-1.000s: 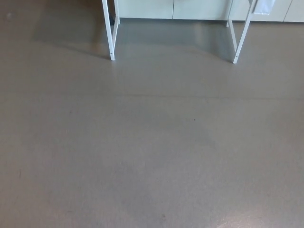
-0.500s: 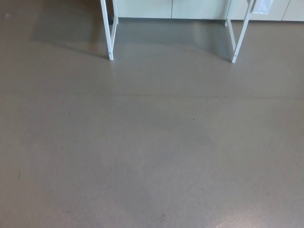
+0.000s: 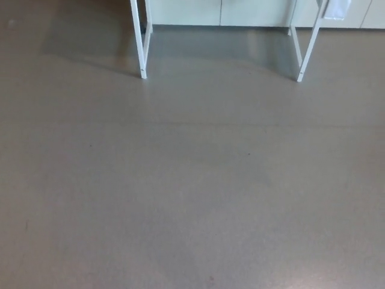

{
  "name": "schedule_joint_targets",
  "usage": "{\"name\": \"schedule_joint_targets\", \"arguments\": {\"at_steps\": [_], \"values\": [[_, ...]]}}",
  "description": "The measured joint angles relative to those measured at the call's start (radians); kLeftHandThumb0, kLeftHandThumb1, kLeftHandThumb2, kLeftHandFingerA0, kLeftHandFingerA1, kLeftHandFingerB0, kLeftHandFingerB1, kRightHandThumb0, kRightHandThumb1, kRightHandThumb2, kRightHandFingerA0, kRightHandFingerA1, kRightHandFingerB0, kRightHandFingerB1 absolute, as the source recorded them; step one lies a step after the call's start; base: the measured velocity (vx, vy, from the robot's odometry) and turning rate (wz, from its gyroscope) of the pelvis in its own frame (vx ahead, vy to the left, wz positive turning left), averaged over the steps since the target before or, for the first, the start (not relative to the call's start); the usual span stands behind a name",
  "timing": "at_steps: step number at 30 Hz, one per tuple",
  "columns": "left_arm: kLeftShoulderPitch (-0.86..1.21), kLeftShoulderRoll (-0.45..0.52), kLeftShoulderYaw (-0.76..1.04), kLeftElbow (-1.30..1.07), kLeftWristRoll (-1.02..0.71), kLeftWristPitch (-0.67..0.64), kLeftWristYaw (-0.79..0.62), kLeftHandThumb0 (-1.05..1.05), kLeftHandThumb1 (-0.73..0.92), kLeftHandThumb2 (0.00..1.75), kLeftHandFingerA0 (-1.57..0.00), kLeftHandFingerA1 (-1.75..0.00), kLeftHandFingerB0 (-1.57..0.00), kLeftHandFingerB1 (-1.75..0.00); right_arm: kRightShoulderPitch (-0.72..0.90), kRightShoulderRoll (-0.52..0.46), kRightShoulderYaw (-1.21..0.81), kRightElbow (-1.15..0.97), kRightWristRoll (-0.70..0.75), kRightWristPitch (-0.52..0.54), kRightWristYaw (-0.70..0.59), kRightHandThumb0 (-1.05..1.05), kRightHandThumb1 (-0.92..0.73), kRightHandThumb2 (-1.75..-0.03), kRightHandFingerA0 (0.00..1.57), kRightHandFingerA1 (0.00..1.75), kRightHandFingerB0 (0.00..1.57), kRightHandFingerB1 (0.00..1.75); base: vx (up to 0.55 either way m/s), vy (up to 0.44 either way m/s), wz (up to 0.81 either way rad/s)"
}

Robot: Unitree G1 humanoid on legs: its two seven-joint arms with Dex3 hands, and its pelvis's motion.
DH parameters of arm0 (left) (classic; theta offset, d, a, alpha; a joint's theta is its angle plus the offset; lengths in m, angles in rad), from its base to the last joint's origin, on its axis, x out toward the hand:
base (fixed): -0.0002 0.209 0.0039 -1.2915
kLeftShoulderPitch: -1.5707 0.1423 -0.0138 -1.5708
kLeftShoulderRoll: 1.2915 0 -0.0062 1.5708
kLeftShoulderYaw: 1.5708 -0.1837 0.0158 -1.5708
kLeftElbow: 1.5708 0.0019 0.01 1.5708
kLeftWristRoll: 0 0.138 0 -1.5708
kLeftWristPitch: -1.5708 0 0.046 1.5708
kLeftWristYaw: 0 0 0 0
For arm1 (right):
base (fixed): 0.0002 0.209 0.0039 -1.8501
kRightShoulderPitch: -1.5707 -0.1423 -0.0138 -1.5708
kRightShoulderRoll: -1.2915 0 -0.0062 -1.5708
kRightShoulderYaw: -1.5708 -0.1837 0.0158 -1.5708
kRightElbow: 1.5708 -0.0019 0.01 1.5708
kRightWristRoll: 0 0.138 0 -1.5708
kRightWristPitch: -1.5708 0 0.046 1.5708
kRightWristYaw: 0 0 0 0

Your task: The robot walks towards a desk on which a file tray is kept in the middle and a toilet paper roll is kept on its right. The robot uses its right hand to hook on finger in the gap of the roll and grabs it, lifts it and places it on the tray.

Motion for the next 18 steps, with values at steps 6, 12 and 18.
{"name": "schedule_joint_targets", "arguments": {"at_steps": [6, 12, 18], "values": [[-0.001, 0.012, 0.006, -0.003, -0.001, -0.001, 0.003, -0.74, 0.79, 0.64, -0.28, -0.7, -0.31, -0.64, -0.002, 0.006, 0.008, -0.012, -0.001, -0.009, 0.005, -0.86, -0.51, -0.91, 0.0, 0.23, 0.08, 0.33, 0.14, 0.235, -0.06], [0.009, 0.007, 0.011, -0.006, -0.003, -0.004, 0.002, -0.72, 0.79, 0.64, -0.31, -0.7, -0.35, -0.64, -0.006, 0.006, 0.006, -0.011, 0.0, -0.014, 0.011, -0.8, -0.48, -0.86, 0.01, 0.27, 0.1, 0.26, 0.14, -0.002, 0.08], [0.016, -0.006, 0.014, -0.006, -0.004, -0.004, 0.004, -0.72, 0.78, 0.64, -0.35, -0.72, -0.37, -0.64, -0.021, 0.014, -0.019, -0.009, 0.018, -0.022, 0.031, -0.78, -0.47, -0.88, 0.0, 0.31, 0.09, 0.37, 0.17, -0.208, 0.11]]}}
